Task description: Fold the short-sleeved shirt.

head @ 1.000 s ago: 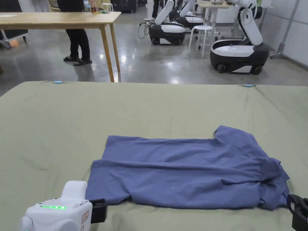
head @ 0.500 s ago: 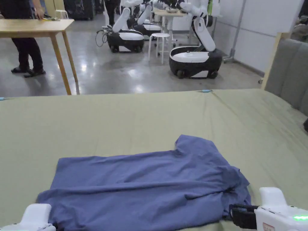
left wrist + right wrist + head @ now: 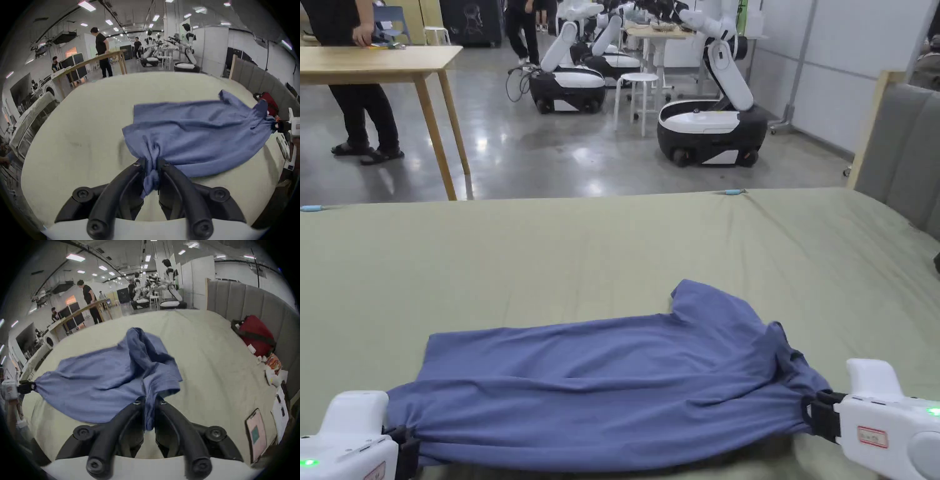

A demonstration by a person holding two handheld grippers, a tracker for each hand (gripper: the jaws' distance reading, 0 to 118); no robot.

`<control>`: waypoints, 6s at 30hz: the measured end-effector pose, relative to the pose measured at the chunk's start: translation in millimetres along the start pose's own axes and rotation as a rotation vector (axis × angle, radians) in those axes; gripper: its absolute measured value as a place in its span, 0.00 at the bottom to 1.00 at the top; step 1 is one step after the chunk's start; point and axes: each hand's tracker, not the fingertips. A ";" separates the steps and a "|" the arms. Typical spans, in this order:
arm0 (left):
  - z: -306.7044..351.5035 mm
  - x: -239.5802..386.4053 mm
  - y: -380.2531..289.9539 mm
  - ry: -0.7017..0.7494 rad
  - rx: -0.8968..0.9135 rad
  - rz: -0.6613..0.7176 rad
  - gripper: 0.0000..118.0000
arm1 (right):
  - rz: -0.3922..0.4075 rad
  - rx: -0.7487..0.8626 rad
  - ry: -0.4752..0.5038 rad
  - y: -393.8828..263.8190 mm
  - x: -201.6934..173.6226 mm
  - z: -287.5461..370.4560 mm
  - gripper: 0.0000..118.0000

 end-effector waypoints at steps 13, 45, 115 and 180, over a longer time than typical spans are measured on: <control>106.2 -15.4 -85.6 -0.118 -0.162 -0.019 0.10 | 0.123 -0.105 0.007 -96.5 4.3 108.3 0.11; 19.0 -35.4 -15.1 0.005 0.069 -0.021 0.12 | 0.302 0.356 0.076 -39.4 -106.8 108.4 0.01; 156.1 15.1 -58.5 -0.081 0.362 -0.036 0.98 | 0.193 0.357 0.031 -63.7 -69.9 167.8 0.80; 97.3 95.1 -73.2 -0.189 0.180 -0.210 0.06 | 0.131 0.341 0.154 -119.9 -128.6 155.7 0.03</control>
